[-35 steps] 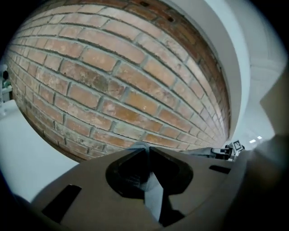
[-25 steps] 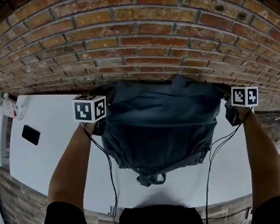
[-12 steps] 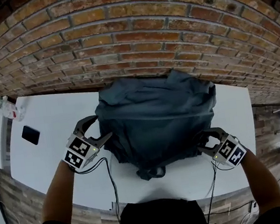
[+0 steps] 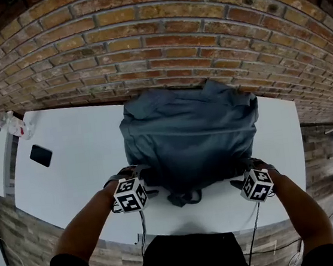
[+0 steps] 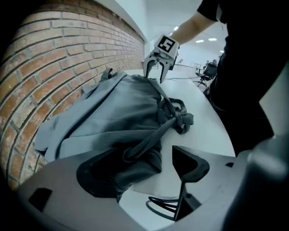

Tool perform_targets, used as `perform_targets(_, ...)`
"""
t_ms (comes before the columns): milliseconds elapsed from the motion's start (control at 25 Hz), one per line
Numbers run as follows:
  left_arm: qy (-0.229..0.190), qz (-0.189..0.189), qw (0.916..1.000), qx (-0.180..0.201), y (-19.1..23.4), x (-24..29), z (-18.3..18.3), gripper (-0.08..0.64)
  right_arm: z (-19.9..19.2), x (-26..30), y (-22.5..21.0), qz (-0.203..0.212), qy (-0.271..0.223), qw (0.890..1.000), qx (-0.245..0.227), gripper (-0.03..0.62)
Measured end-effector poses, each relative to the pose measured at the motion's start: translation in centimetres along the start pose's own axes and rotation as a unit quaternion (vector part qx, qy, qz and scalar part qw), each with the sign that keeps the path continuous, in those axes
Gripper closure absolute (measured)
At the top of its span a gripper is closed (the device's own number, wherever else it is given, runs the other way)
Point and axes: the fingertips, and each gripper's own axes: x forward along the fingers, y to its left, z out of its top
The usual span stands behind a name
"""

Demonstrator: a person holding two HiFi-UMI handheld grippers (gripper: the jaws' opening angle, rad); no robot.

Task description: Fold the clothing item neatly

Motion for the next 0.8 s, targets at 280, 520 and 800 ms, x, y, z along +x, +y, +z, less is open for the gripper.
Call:
perform_targets(280,0.077,-0.041,0.9962,0.005,0.7,1.5,-0.7,0.234,-0.3,1.8,-2.9,-0.060,0.061,0.996,-0.008,0.500)
perform_targets(520,0.113,-0.037,0.9927,-0.021,0.7,1.0,-1.1,0.486,-0.3,1.6,-2.1,-0.026,0.059,0.996,0.055,0.525)
perform_targets(800,0.102,-0.230,0.9671,-0.040,-10.7,-3.4,-1.2,0.488,-0.9,-2.5,10.0,0.189,0.013,0.971,0.143,0.528)
